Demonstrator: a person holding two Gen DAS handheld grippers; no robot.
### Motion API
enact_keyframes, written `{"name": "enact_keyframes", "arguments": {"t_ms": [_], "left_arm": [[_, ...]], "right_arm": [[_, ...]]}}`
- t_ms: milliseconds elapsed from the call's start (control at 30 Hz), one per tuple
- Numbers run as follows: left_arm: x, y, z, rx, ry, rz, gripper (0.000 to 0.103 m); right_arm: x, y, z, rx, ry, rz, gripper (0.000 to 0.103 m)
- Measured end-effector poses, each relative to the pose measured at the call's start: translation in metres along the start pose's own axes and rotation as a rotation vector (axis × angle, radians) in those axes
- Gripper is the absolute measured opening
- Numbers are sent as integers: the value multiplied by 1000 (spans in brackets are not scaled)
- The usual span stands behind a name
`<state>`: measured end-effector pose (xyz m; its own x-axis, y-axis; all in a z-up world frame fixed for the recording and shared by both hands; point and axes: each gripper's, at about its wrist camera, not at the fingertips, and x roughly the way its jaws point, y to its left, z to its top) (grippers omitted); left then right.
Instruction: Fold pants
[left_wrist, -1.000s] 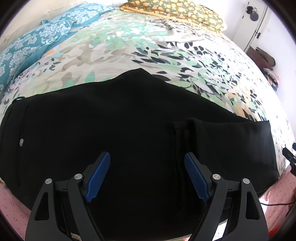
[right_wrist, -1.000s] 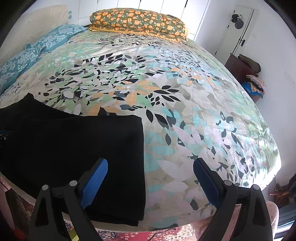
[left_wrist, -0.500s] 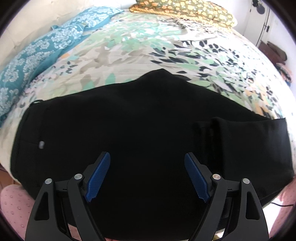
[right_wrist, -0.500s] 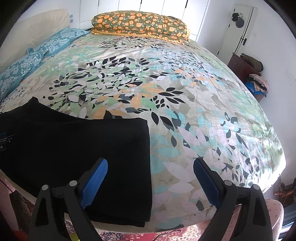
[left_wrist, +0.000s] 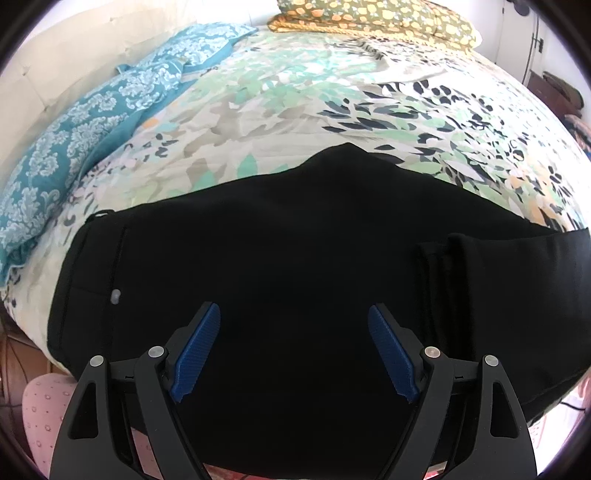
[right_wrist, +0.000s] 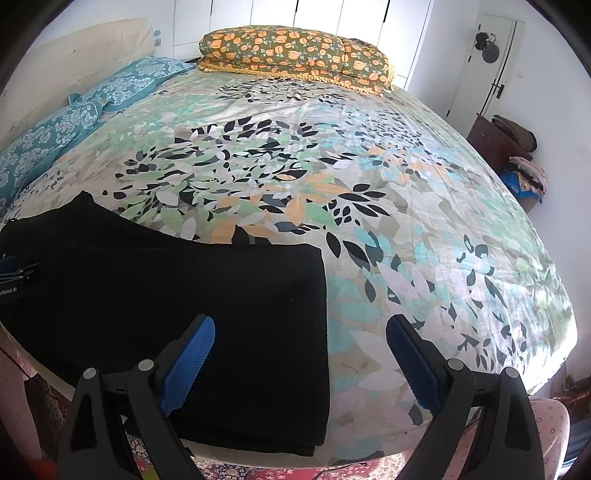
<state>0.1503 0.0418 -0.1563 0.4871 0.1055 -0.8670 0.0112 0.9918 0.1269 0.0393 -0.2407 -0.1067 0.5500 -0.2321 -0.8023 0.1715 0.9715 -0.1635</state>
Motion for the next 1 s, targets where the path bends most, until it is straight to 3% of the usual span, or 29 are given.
{"name": "enact_keyframes", "arguments": {"t_ms": [400,567,733,1000], "left_arm": [[-7,0,2,14,-48,63,87],[3,19,2,-86,13,29,89],[-2,33,3,-133,-13,26,89],[4,61,8,-207,10,25,89]], "right_arm": [[0,2,-1,-12,-6,8,94],[1,4,0,-15,-8,15,94],[2,10,0,-34,-10,27,94],[1,11,0,-39,-20,37,94]]}}
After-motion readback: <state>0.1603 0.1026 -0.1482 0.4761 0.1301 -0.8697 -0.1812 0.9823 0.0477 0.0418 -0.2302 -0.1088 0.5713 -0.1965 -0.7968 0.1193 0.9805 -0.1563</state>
